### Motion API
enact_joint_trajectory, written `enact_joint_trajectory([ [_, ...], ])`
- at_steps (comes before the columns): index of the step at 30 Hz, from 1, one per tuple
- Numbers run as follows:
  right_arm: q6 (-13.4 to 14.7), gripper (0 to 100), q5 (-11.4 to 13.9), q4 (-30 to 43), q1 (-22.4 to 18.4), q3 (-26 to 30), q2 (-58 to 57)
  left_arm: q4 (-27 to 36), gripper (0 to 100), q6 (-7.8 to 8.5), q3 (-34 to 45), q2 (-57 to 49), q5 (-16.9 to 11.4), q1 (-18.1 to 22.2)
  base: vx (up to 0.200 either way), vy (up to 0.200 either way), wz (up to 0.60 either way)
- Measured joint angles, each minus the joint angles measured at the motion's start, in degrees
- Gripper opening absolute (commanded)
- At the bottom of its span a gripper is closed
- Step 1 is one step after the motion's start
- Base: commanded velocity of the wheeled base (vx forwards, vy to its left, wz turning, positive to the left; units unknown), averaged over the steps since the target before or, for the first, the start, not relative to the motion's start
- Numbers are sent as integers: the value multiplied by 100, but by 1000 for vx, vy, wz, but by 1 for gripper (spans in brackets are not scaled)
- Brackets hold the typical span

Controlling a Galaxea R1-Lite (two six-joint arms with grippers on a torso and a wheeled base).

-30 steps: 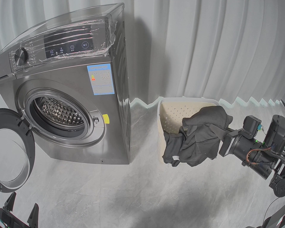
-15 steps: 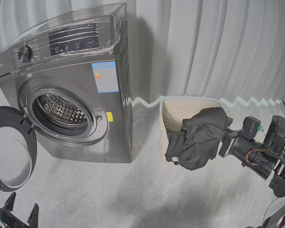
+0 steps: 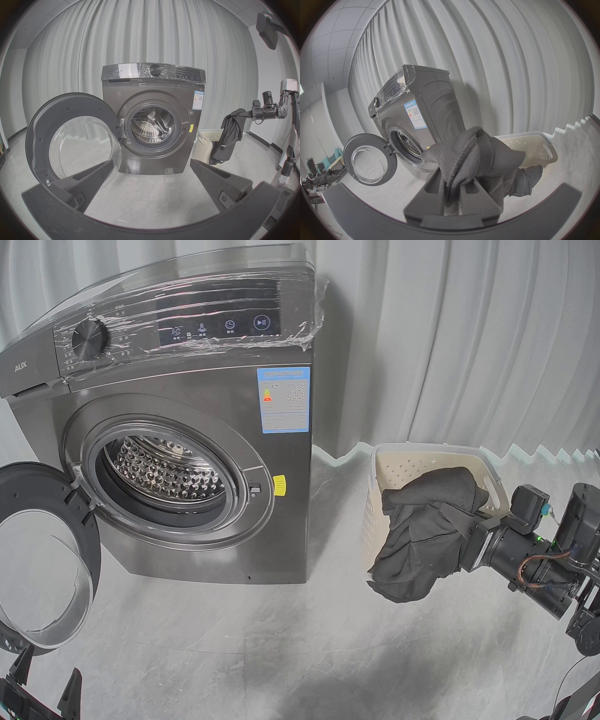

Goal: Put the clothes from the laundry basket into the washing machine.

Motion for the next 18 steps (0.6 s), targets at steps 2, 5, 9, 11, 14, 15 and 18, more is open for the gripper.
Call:
enact_joint_trajectory([
  [2, 0, 0, -2, 2, -2, -2, 0, 0, 100, 0, 0, 0, 2, 0, 0, 0, 0],
  [5, -1, 0, 2, 2, -2, -2, 0, -2, 100, -2, 0, 0, 5, 0, 0, 0, 0],
  [9, 0, 0, 2, 0, 0, -2, 0, 0, 100, -7, 0, 0, 2, 0, 0, 0, 0],
  [11, -1, 0, 2, 5, 0, 9, 0, 0, 100, -7, 0, 0, 0, 0, -200, 0, 0],
  [14, 5, 0, 4, 11, 4, 7, 2, 0, 100, -7, 0, 0, 5, 0, -200, 0, 0],
  [15, 7, 0, 6, 2, 4, 7, 2, 0, 100, -11, 0, 0, 5, 0, -200, 0, 0],
  [18, 7, 0, -5, 2, -7, 24, 2, 0, 100, -16, 0, 2, 5, 0, 0, 0, 0],
])
